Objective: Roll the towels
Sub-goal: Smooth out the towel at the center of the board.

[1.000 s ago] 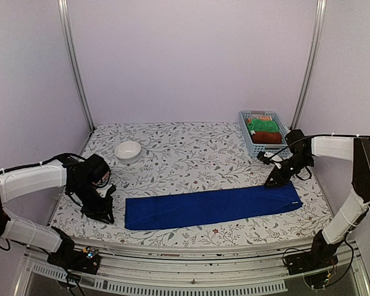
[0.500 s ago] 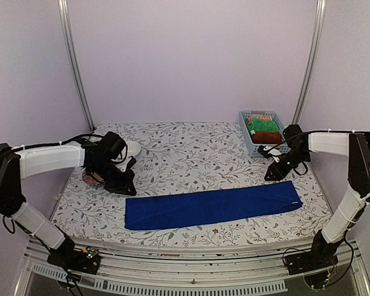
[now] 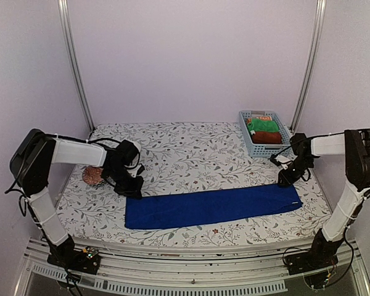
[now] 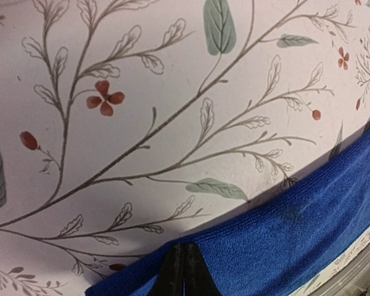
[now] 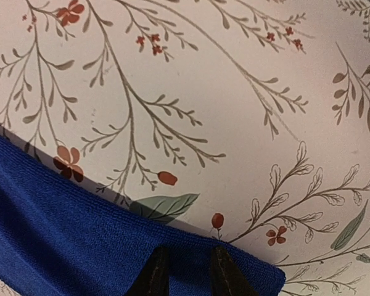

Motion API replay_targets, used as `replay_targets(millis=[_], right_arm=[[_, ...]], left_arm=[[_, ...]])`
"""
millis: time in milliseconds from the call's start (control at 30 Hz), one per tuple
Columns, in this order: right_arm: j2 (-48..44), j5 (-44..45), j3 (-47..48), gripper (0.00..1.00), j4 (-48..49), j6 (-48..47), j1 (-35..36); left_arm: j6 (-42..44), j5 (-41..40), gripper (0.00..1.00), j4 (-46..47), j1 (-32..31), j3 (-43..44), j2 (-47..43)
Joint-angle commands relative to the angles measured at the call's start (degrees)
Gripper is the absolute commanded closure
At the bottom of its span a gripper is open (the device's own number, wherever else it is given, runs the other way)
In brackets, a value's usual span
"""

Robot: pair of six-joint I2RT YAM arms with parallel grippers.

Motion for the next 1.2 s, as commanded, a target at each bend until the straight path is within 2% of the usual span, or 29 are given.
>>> replay_targets(millis=[0,200,367,467,667,933,1167], right_arm=[[4.1,4.7,0.1,0.76,2.7,1.3,-1.4],[8.1,5.6,5.2,0.76,3.8,2.4,-3.0],[4.3,-0.4,6.7,0.72,2.2,2.8,-3.0],[-0.8,-2.7,4.8,0.7,0.1,2.1,-3.0],[-10.4,0.6,-3.4,0.68,-4.6,-2.4,-3.1],[-12.8,4.8,-12.0,0.72,-6.7,-7.4,-3.3],[-13.9,8.9,-15.8,0.72,-6.8,-9.1,-3.4]], left_arm=[[1.7,-4.2,0.95,-0.5,0.9,0.1,4.3],[2.3,-7.2,0.94,-2.4,2.1,3.5,5.4],[2.3,-5.9,0.88,-1.5,1.7,4.9,1.3],[1.7,-5.9,0.86,-0.4,0.1,5.1,-2.6],[1.7,-0.5,0.86,3.2,-3.7,2.6,-7.1],[3.9,8.3,0.9,4.6,-5.0,-1.4,-6.0],[4.7,5.8,0.91,3.4,-5.0,-4.2,-5.9]])
